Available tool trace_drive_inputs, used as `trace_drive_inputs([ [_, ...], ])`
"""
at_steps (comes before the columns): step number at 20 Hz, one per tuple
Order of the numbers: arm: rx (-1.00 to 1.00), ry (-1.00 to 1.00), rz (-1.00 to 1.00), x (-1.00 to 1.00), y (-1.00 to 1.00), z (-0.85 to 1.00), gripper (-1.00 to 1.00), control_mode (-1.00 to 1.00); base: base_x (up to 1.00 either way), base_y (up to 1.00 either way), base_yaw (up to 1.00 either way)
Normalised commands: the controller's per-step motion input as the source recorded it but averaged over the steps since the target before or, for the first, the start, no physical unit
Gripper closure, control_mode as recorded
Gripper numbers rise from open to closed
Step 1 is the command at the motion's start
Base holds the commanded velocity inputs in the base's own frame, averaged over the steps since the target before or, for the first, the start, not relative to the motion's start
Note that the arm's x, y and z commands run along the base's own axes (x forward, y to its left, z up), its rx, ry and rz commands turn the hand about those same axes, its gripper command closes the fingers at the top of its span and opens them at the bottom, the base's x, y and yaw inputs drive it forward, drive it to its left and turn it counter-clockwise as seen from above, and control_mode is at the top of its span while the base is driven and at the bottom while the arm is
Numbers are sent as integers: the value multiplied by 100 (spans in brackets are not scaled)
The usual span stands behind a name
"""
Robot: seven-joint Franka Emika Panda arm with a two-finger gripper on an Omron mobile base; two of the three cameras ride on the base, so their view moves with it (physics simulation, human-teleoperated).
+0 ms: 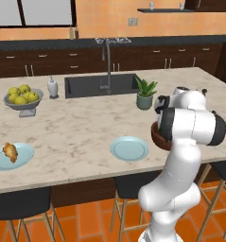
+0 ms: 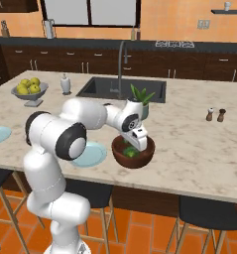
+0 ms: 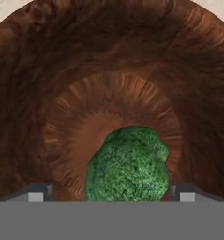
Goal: Pick the chicken drumstick and broccoli from their plates and place them in the bowl. Then put the bowl in the fridge.
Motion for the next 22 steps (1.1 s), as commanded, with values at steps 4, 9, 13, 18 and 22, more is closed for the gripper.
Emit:
trace_drive_inputs([
  [4, 0, -1, 0, -64, 1, 63, -100, -100, 0, 0, 0],
  [9, 0, 12, 18, -81, 40, 48, -100, -100, 0, 0, 0],
  [13, 0, 12, 42, -86, 48, 29, -100, -100, 0, 0, 0],
  [18, 5, 1, 26, -74, 69, 0, -100, -100, 0, 0, 0],
  [22, 0, -15, 7, -80, 54, 6, -100, -100, 0, 0, 0],
])
